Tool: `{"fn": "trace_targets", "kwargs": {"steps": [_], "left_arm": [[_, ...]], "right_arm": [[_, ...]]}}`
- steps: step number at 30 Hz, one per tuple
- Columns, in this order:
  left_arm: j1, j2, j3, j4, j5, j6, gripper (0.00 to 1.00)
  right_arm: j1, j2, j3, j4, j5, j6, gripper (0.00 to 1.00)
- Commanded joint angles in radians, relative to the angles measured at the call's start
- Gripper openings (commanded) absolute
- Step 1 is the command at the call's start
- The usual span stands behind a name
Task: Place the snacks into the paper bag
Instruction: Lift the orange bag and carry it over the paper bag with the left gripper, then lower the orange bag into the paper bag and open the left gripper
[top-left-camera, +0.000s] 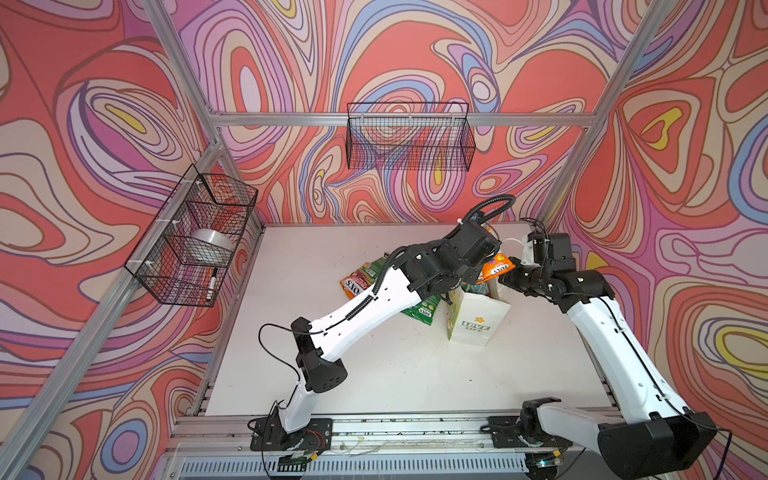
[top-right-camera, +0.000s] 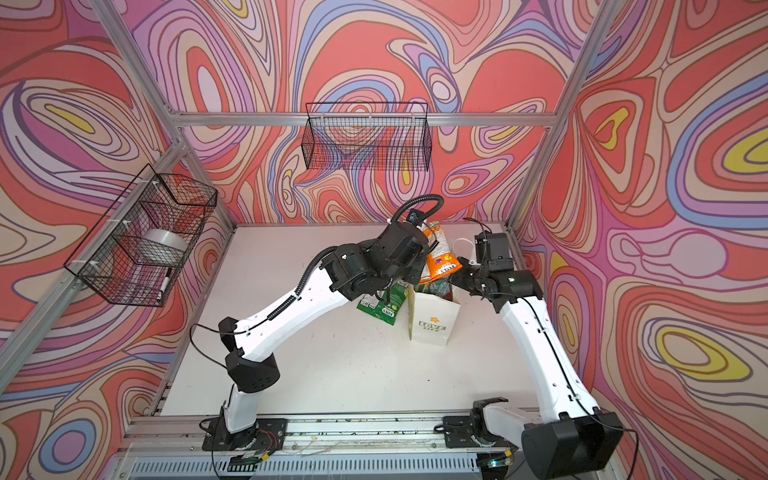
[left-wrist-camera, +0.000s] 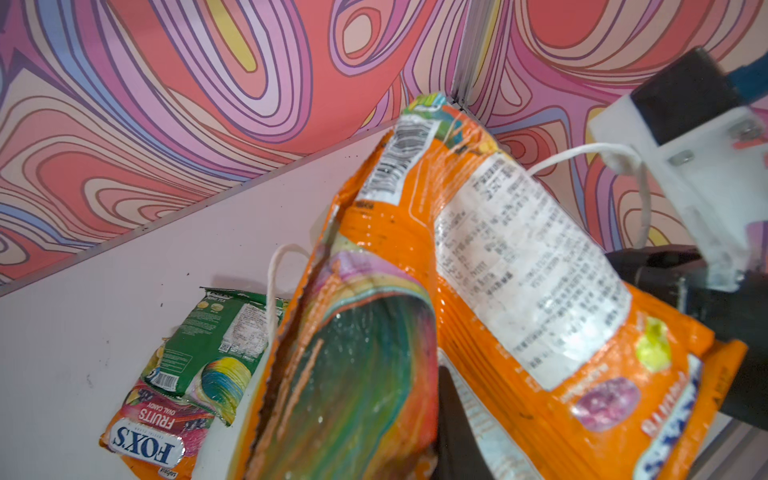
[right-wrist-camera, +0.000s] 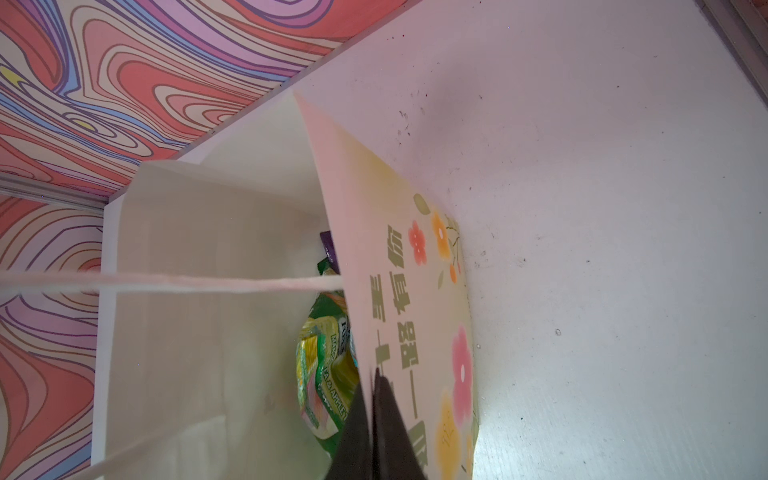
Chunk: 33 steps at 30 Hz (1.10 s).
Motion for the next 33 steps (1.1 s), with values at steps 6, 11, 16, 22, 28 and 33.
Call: {"fn": "trace_targets", "kwargs": {"steps": [6,11,16,22,28,33], "left_arm": [[0.004,0.067,0.090,-0.039,-0.126,0.070,0.01],[0.004,0.108,0.151,-0.018,-0.131,0.106,0.01],[0.004,0.141,0.177,-0.033,-0.188,0.136,0.01],[0.004,0.140,0.176,-0.019,-0.163,0.149,0.01],[-0.009,0.144,0.177,0.003,-0.094,0.141,0.01],[-0.017,0.165,0.186,0.016,-0.021,0.125,0.01]], "right_arm": [[0.005,-0.053,0.000,0.033,-0.011,-0.009,0.00],[0.006,-0.060,0.002,0.026,-0.005,-0.011,0.00],[0.006,-0.066,0.001,0.023,0.000,-0.014,0.00],[0.005,-0.061,-0.003,0.030,-0.001,-0.013,0.00],[0.007,-0.056,0.003,0.030,-0.003,-0.012,0.00],[0.006,-0.053,0.004,0.034,-0.014,-0.009,0.00]]}}
